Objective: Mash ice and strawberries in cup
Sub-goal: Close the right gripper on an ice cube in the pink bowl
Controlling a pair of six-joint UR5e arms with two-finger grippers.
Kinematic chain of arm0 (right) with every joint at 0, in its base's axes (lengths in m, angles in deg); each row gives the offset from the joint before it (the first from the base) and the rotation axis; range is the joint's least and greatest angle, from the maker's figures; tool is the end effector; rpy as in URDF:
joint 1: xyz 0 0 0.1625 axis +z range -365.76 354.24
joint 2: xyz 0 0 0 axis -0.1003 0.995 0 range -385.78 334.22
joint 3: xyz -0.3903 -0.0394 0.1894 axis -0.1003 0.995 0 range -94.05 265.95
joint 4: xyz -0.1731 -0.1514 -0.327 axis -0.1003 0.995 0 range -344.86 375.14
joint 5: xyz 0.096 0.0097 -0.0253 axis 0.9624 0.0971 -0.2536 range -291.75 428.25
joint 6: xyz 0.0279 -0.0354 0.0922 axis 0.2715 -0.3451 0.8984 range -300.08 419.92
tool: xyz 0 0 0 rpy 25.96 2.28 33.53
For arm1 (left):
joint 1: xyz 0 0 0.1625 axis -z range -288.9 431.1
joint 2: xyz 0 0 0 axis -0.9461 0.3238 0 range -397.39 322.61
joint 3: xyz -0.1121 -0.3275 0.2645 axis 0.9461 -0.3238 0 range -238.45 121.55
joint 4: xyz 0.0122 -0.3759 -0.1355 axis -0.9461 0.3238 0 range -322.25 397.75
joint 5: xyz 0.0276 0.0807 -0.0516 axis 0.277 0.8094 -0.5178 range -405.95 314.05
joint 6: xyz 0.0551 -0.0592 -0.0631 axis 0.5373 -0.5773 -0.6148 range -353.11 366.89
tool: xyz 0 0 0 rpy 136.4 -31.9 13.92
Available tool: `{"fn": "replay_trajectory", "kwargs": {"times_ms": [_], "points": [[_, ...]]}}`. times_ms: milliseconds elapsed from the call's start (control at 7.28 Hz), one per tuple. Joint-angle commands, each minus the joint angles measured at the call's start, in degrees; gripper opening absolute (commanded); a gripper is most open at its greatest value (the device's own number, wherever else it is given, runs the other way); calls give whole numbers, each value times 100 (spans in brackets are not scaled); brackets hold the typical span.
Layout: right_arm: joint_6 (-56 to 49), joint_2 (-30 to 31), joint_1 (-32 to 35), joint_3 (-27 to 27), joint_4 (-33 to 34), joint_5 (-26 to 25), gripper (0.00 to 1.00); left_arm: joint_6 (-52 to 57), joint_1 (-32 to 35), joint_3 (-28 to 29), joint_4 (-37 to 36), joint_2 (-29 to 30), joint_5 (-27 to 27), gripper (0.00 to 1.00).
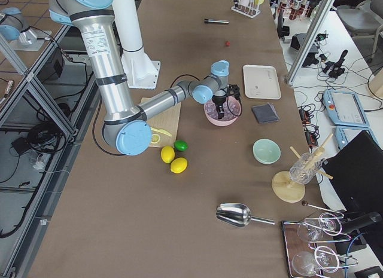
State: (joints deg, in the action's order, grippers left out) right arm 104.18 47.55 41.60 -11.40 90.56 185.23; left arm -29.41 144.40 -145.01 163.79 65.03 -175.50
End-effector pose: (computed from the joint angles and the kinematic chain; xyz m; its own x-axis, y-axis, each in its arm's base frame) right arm -0.3456 -0.5033 0.4355 0.7017 -0.1803 0.6893 0.0555 0.9783 0.1994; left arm 0.1052 -0.5869 0.5146 0.6112 0.1255 -0.7815 0.1967 0.9323 0.3035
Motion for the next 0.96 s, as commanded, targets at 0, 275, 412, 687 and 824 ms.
{"fn": "replay_trajectory", "kwargs": {"times_ms": [0, 275, 412, 687, 824], "points": [[21, -47, 19, 32, 8, 0, 57, 0, 0, -1, 0, 6, 0, 97], [47, -135, 10, 138, -10, 0, 56, 9, -9, 16, 0, 15, 0, 97], [56, -143, 10, 146, -1, 0, 42, 0, 0, 7, 0, 15, 0, 97], [47, -135, 10, 120, 8, 26, 35, 0, 0, -1, 0, 15, 0, 97], [47, -135, 28, 103, 8, 53, 27, -17, -9, 7, 0, 23, 0, 97]]}}
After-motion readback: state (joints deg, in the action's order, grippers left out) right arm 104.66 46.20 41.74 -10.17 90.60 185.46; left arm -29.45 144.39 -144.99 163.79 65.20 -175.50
